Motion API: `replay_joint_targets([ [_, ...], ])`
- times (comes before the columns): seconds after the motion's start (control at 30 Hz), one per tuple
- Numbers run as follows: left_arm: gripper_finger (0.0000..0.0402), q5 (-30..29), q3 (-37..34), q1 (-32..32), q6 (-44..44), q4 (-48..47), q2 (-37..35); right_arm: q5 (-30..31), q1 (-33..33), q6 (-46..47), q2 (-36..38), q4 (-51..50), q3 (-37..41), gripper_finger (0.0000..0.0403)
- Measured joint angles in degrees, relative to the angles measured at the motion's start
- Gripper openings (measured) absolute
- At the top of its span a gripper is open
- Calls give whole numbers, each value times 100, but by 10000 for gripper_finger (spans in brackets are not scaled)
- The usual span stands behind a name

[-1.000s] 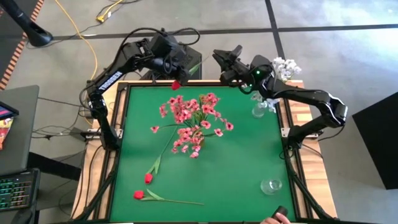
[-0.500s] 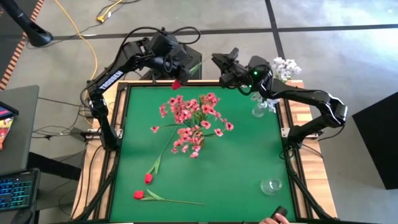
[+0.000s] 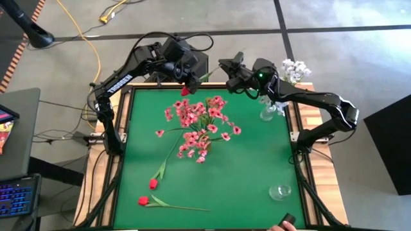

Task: Sort flowers into vase by color
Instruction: Put the red flower into the bottom transparent vase

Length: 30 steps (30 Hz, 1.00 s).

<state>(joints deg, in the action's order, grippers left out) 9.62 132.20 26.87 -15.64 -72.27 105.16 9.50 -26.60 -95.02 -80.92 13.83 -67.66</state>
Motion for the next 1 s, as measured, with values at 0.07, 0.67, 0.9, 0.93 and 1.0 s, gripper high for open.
replay_joint_targets([
  [0.07, 0, -9, 0, 0, 0, -2, 0, 6, 34, -4, -1, 10, 0, 143],
  [0.67, 0, 82, 0, 0, 199, -28, 0, 4, 224, 0, -1, -8, 0, 77],
  [0.9, 7, 86, 0, -54, 529, -33, 0, 4, 279, 62, 0, -8, 0, 53],
  [0.93, 14, 84, 0, -80, 618, -33, 0, 4, 293, 115, -1, -11, 0, 47],
  [1.0, 34, 33, 0, -131, 772, -33, 0, 6, 300, 299, -1, -18, 0, 33],
])
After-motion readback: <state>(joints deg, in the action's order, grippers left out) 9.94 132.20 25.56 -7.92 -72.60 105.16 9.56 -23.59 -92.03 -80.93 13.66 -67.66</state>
